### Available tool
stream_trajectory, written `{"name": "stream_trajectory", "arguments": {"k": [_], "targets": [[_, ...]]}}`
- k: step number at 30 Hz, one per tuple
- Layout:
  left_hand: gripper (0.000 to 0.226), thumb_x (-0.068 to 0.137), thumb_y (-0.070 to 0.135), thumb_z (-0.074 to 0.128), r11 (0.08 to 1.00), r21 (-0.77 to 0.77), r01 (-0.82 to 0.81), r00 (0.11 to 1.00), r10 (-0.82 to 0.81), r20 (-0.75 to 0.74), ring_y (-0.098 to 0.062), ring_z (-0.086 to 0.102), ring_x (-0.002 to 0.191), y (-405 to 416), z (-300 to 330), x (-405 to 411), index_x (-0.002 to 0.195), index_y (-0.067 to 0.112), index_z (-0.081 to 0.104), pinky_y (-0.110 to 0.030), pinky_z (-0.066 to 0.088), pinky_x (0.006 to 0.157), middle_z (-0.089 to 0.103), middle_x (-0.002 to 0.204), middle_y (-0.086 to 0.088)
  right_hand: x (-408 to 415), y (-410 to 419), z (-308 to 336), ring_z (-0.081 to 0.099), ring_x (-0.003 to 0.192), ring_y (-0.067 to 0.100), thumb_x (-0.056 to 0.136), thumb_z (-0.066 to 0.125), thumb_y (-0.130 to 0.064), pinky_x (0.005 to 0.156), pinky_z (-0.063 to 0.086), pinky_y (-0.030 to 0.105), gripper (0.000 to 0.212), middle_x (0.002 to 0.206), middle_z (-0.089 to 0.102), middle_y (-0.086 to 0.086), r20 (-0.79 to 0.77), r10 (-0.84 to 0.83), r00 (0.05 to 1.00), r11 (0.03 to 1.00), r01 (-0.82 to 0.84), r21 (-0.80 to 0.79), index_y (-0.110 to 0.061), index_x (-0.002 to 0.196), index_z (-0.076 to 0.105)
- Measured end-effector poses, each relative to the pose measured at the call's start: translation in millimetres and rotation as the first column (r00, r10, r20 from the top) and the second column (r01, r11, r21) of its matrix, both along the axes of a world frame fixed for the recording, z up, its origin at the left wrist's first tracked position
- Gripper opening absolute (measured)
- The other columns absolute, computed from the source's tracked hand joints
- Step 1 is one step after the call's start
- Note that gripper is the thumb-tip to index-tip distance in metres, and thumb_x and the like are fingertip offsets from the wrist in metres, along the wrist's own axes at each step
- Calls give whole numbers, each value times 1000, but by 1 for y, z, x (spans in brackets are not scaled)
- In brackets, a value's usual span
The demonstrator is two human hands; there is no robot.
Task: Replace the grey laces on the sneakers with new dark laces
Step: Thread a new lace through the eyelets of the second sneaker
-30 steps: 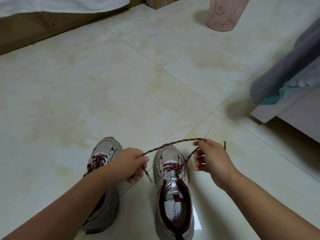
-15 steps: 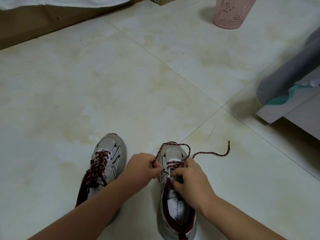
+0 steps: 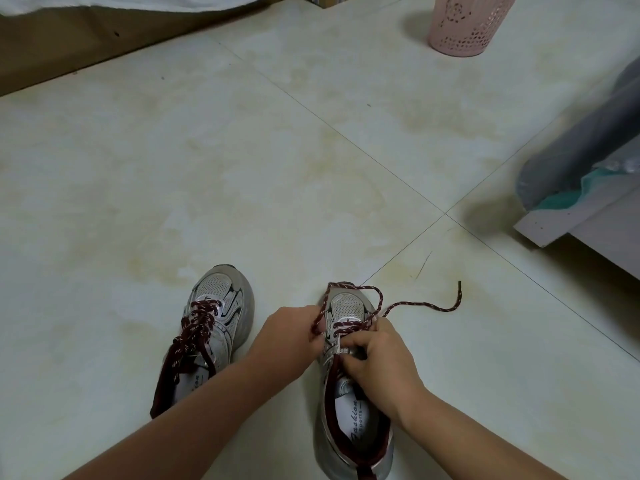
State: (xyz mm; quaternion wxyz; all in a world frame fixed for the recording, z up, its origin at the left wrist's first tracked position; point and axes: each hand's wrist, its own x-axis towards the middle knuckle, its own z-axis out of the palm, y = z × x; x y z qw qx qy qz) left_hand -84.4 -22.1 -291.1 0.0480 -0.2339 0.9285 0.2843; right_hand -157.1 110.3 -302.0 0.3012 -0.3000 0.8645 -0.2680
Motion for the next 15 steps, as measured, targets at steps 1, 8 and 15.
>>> {"name": "stream_trajectory", "arguments": {"k": [1,8,15], "targets": [[4,85,19,56,999,45,3,1000,-3,4,-12,47,68,-1,-1,0,84,18,60,-18,31,55,53,64,8,0,0,0,46,112,15,85,62,-26,89,37,19,21,108,40,-6,3,-1,1000,1000,1,-1,-32,103,71],[21,79,20,66,965,194,-177,984,176,22,-7,48,64,3,-14,0,63,29,57,-20,38,63,53,59,10,-1,-1,-2,47,107,15,84,65,-25,86,40,22,20,102,40,-4,51,-42,998,999,42,1,-32,101,72],[10,77,17,67,943,243,-227,973,230,14,-2,43,54,7,-17,1,68,22,66,-22,34,58,47,52,11,1,-3,-7,48,104,13,85,64,-20,88,40,22,17,104,46,0,139,-133,981,990,137,-15,-28,97,73]]}}
